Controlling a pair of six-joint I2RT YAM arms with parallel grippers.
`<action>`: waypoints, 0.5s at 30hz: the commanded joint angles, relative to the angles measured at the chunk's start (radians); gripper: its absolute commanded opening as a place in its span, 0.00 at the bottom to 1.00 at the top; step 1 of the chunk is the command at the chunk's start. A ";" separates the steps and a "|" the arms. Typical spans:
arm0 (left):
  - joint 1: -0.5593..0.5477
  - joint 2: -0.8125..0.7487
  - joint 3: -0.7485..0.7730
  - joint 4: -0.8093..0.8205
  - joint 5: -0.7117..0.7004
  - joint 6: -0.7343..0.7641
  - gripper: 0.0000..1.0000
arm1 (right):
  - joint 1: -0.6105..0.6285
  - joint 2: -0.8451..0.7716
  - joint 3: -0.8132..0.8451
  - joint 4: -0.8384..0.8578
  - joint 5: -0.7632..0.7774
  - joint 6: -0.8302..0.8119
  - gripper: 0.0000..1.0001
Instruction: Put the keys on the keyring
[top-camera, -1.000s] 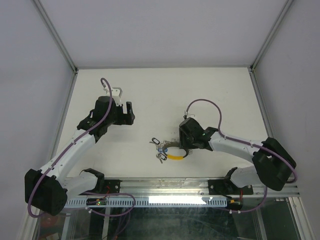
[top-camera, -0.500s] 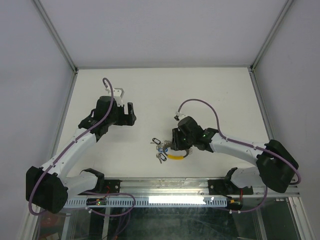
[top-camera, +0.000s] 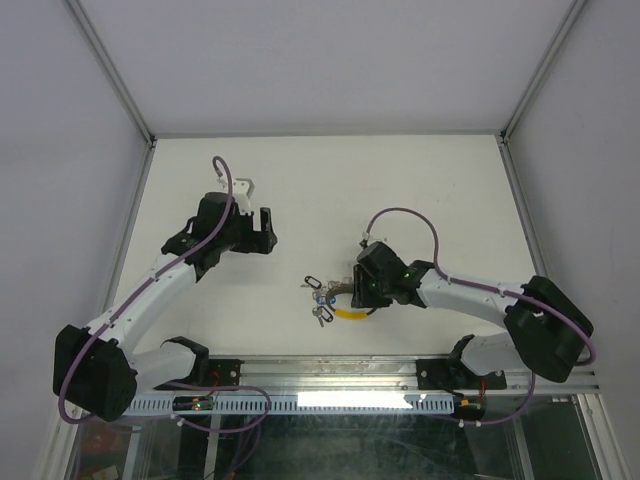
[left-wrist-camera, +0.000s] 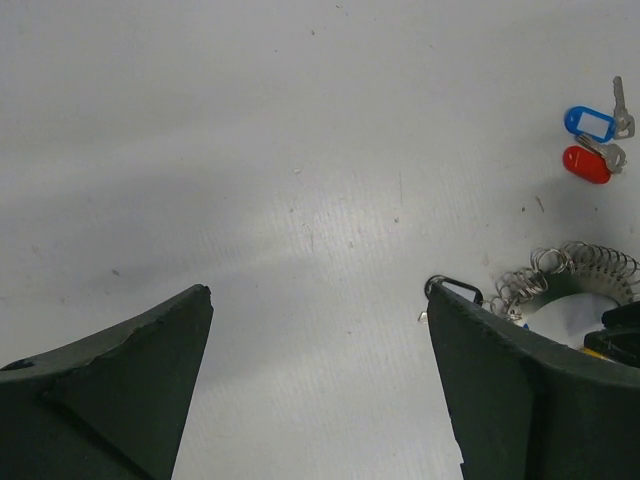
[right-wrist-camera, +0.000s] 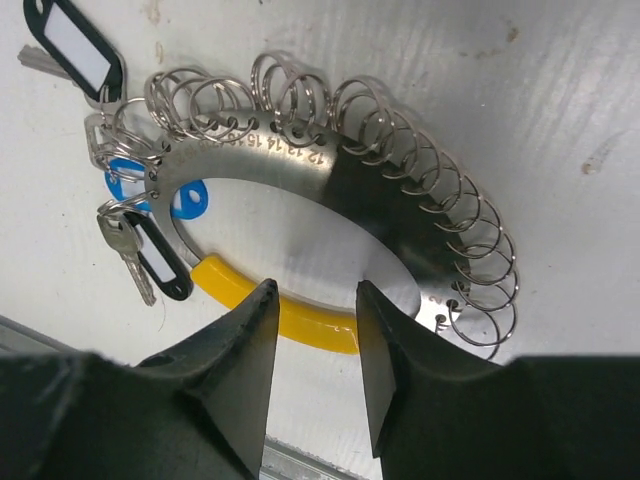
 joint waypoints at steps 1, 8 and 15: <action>-0.045 0.012 0.033 0.037 -0.012 -0.001 0.87 | -0.009 -0.060 0.000 -0.012 0.074 0.051 0.41; -0.072 0.050 0.093 0.035 -0.028 0.036 0.87 | -0.040 -0.255 -0.024 -0.107 0.187 0.124 0.43; -0.079 0.105 0.141 0.035 -0.039 0.062 0.85 | -0.097 -0.427 -0.151 -0.134 0.147 0.270 0.40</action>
